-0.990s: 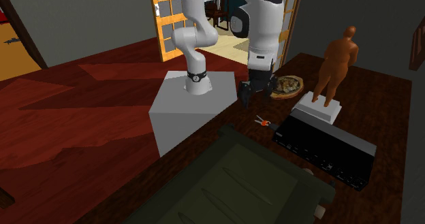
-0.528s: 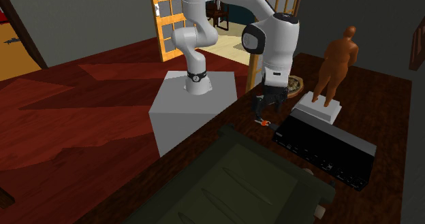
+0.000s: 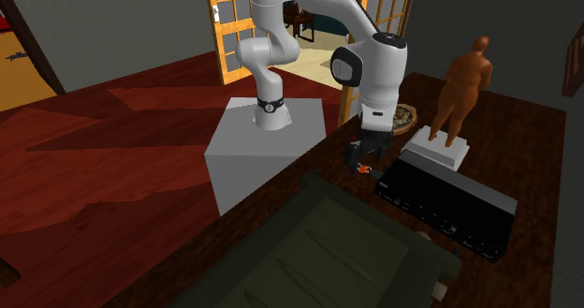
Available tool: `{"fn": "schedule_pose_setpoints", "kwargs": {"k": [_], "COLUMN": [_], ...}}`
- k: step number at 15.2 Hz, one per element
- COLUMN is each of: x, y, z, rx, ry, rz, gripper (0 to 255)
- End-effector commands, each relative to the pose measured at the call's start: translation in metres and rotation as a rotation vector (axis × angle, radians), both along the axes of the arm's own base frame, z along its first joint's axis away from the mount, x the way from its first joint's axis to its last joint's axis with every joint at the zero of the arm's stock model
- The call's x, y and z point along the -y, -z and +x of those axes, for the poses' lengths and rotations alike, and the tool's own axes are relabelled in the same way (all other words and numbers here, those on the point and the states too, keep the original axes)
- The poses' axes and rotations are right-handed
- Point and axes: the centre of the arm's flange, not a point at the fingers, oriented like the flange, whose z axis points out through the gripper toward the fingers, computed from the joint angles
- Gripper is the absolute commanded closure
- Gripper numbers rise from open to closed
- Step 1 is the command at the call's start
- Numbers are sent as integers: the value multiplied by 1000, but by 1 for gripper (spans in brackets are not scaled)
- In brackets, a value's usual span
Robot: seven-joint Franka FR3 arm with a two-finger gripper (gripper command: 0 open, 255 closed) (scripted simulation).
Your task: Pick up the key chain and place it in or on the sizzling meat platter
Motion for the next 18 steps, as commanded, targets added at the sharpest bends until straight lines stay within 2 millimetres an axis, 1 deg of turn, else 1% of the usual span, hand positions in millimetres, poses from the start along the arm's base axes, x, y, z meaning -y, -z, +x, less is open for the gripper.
{"fn": "schedule_pose_setpoints", "kwargs": {"k": [1, 4, 5, 14, 18], "x": [0, 0, 0, 0, 0], "y": [1, 0, 0, 1, -21], "z": [0, 0, 0, 0, 0], "rx": [0, 0, 0, 0, 0], "ry": [0, 0, 0, 0, 0], "rz": [0, 0, 0, 0, 0], "gripper": [0, 0, 255, 255, 255]}}
